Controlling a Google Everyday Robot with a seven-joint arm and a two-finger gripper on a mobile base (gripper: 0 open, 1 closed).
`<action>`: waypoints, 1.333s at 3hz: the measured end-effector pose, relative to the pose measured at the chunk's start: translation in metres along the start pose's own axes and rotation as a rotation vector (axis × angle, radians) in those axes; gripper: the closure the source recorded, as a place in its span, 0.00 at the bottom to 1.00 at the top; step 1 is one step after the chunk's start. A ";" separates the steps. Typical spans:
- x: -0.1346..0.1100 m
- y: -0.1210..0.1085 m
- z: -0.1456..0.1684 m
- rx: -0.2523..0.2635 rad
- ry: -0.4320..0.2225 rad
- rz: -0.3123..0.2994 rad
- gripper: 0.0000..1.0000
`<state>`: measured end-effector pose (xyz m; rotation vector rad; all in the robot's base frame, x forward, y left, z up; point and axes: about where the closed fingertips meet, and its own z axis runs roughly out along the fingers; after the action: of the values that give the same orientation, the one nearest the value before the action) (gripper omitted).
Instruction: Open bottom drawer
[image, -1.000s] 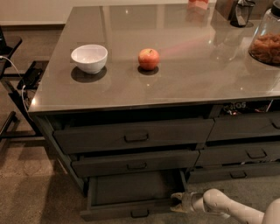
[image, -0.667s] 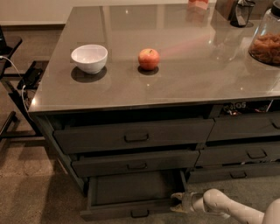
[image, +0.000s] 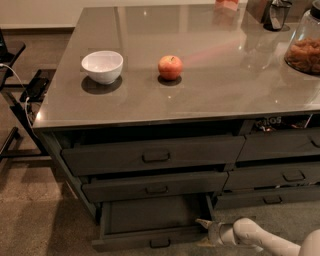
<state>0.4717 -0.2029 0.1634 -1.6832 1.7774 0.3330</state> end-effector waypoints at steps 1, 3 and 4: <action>0.012 0.012 -0.003 -0.012 -0.003 0.001 0.11; 0.013 0.022 -0.013 -0.022 -0.007 0.004 0.58; 0.010 0.021 -0.017 -0.022 -0.007 0.004 0.82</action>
Offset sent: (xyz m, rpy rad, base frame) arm -0.1211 -0.0771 -0.0564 0.0309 0.0811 0.0462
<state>0.4470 -0.2182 0.1642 -1.6927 1.7779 0.3613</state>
